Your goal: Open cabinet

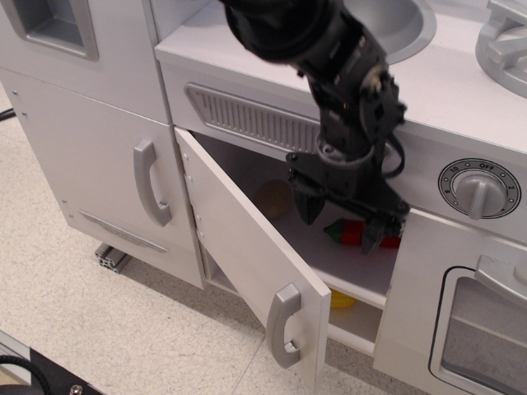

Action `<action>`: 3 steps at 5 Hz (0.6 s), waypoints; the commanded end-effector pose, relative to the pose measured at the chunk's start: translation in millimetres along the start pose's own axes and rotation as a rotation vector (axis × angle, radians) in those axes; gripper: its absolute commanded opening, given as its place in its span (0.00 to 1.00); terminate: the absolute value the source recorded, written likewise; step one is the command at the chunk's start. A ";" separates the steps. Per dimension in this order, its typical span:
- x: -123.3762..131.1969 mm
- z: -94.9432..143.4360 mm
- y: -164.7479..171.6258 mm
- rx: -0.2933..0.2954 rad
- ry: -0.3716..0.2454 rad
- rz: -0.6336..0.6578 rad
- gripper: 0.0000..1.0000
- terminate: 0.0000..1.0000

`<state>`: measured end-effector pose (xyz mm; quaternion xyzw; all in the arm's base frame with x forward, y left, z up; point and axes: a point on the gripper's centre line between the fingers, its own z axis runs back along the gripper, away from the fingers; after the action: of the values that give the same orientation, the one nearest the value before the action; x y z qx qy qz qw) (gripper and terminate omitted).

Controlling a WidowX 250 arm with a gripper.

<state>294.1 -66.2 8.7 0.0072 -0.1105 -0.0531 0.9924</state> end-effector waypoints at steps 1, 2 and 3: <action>-35.8 -15.6 30.9 0.045 0.036 -0.006 1.00 0.00; -62.1 -17.5 50.2 0.064 0.067 0.001 1.00 0.00; -78.7 -19.7 79.3 0.085 0.073 0.085 1.00 0.00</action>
<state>223.9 19.7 -41.5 0.0474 -0.0508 -0.0039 0.9976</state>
